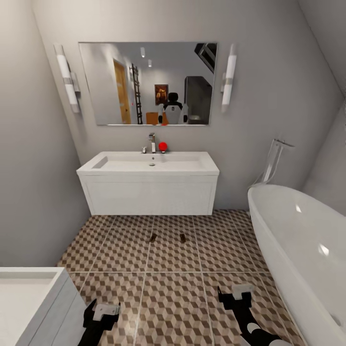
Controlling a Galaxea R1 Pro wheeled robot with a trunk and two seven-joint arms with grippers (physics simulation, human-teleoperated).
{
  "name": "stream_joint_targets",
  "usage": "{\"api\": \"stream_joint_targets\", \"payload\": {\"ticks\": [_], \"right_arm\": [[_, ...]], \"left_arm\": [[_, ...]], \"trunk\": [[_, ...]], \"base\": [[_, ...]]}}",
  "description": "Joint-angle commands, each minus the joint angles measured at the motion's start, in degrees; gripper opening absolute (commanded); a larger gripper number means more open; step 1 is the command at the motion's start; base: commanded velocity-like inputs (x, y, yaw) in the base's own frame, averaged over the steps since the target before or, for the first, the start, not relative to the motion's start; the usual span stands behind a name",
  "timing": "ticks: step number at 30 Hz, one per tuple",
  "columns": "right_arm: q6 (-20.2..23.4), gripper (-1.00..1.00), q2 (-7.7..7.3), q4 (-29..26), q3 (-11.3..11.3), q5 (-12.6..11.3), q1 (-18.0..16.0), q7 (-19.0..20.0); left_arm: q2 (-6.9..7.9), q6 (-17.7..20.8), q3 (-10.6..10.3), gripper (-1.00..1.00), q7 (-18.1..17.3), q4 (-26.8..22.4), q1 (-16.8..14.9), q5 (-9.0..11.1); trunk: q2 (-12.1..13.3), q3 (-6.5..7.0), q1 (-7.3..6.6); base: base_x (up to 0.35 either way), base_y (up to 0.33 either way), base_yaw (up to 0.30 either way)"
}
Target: Take the four mousetraps from the cabinet in the bathroom and place them on the bathroom floor. Make sure all four end up on the same floor surface, and ensure that at least two of them are either under or directly next to the same bathroom sink.
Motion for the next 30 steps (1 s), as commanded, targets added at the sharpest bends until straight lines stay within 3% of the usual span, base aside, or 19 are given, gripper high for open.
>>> {"api": "stream_joint_targets", "payload": {"ticks": [1,30], "right_arm": [[-0.18,1.00,0.00,0.03,0.51,-0.59,-0.03,-0.06],[-0.12,1.00,0.00,0.00,0.49,-0.59,0.36,-0.15]], "left_arm": [[-0.03,-0.31,-0.50,1.00,0.00,0.20,-0.09,0.52],[-0.03,-0.29,-0.50,1.00,0.00,0.20,-0.06,0.51]], "trunk": [[0.39,0.22,-0.23],[12.02,7.60,-6.60]], "base": [[0.000,0.000,0.000],[0.000,0.000,0.000]]}}
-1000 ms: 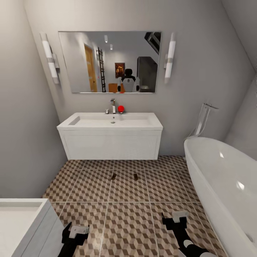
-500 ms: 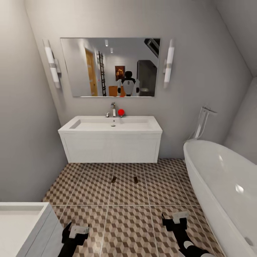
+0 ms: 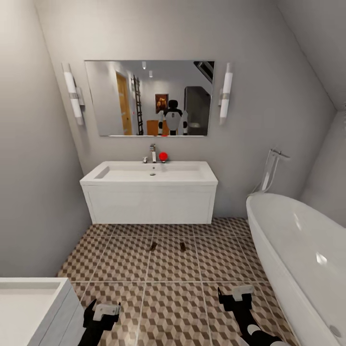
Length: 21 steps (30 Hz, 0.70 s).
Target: Take the four mousetraps from the cabinet in the bathroom and place them on the bathroom floor. Make sure all four end up on the same floor surface, and ensure that at least two of them are either under or directly next to the same bathroom sink.
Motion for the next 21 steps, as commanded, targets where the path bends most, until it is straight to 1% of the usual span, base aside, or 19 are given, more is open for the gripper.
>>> {"api": "stream_joint_targets", "payload": {"ticks": [1,21], "right_arm": [[-0.16,1.00,0.00,0.03,0.52,-0.59,-0.04,-0.06],[-0.16,1.00,0.00,0.03,0.52,-0.59,-0.03,-0.06]], "left_arm": [[-0.03,-0.29,-0.50,1.00,0.00,0.20,-0.10,0.52],[-0.03,-0.18,-0.50,1.00,0.00,0.20,-0.08,0.53]], "trunk": [[0.38,0.22,-0.22],[8.40,5.66,-4.62]], "base": [[0.000,0.000,0.000],[0.000,0.000,0.000]]}}
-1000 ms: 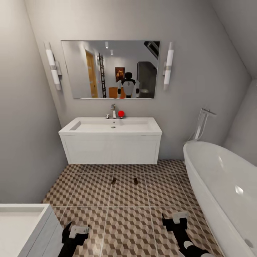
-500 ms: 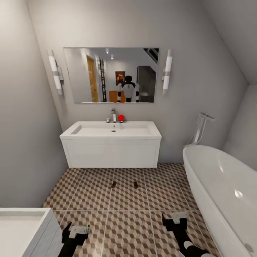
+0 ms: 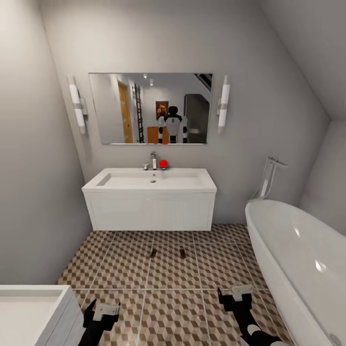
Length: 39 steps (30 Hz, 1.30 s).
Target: Take the four mousetraps from the cabinet in the bathroom and place them on the bathroom floor. Make sure all four end up on the same floor surface, and ensure that at least two of them are either under or directly next to the same bathroom sink.
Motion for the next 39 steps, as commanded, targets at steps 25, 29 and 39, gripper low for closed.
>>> {"api": "stream_joint_targets", "payload": {"ticks": [25,29,39], "right_arm": [[-0.16,1.00,0.00,0.03,0.53,-0.59,-0.02,-0.06],[-0.16,1.00,0.00,0.03,0.52,-0.59,-0.02,-0.03],[-0.15,1.00,0.00,0.03,0.52,-0.59,0.01,0.02]], "left_arm": [[-0.03,-0.10,-0.50,1.00,0.00,0.20,-0.09,0.55],[-0.03,-0.10,-0.50,1.00,0.00,0.20,-0.09,0.55],[-0.03,-0.10,-0.50,1.00,0.07,0.20,-0.10,0.55]], "trunk": [[10.00,6.74,-5.49],[11.60,7.83,-6.37],[15.61,10.55,-8.57]], "base": [[0.000,0.000,0.000],[0.000,0.000,0.000],[0.000,0.000,0.000]]}}
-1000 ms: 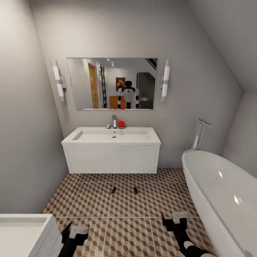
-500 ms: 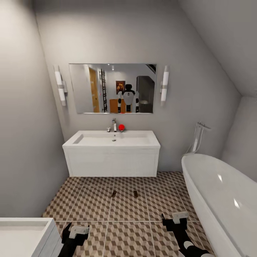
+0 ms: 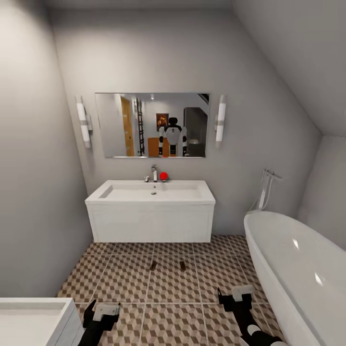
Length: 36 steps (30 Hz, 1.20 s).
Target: Take the four mousetraps from the cabinet in the bathroom and place them on the bathroom floor. Make sure all four end up on the same floor surface, and ensure that at least two of them are either under or directly next to the same bathroom sink.
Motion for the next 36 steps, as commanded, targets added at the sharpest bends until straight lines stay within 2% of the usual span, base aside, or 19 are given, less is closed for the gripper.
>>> {"api": "stream_joint_targets", "payload": {"ticks": [1,9,16,20,23,27,32,36], "right_arm": [[-0.16,1.00,0.00,0.03,0.52,-0.59,-0.04,-0.06],[-0.15,1.00,0.00,0.03,0.52,-0.59,-0.04,-0.08],[-0.06,1.00,0.00,0.07,0.51,-0.59,-0.04,-0.08],[-0.06,1.00,-0.12,0.11,0.51,-0.57,1.79,-0.03],[-0.21,1.00,-0.17,0.11,0.51,-0.57,3.69,0.00],[-1.38,1.00,-0.18,0.12,0.56,-0.55,7.90,0.02],[-9.53,1.00,0.32,0.12,0.60,-0.46,16.43,0.11],[-11.32,1.00,1.12,0.10,0.60,-0.43,18.18,-0.05]], "left_arm": [[-0.03,-0.31,-0.50,1.00,0.00,0.20,-0.09,0.53],[-0.03,-0.31,-0.50,1.00,0.01,0.20,-0.09,0.53],[-0.05,-0.31,-0.50,1.00,0.01,0.20,-0.10,0.49],[-0.43,-0.14,-0.50,1.00,0.06,0.20,-0.08,0.52],[-0.56,0.94,-0.50,1.00,0.09,0.20,-0.08,0.53],[-0.62,4.17,-0.50,1.00,0.10,0.20,-0.08,0.56],[-0.64,6.52,-0.50,1.00,0.10,0.19,-0.08,0.55],[-0.65,7.93,-0.50,1.00,0.14,0.18,-0.08,0.56]], "trunk": [[0.35,0.19,-0.21],[3.56,2.37,-1.97],[3.56,2.98,-1.97],[3.56,3.04,-1.97],[3.56,3.05,-1.97],[3.56,3.06,-1.97],[3.56,3.06,-1.97],[3.56,3.06,-1.97]], "base": [[0.000,0.000,0.000],[0.000,0.000,0.000],[0.000,0.000,0.000],[0.000,0.000,0.000],[0.000,0.000,0.000],[0.000,0.000,0.000],[0.000,0.000,0.000],[0.000,0.000,0.000]]}}
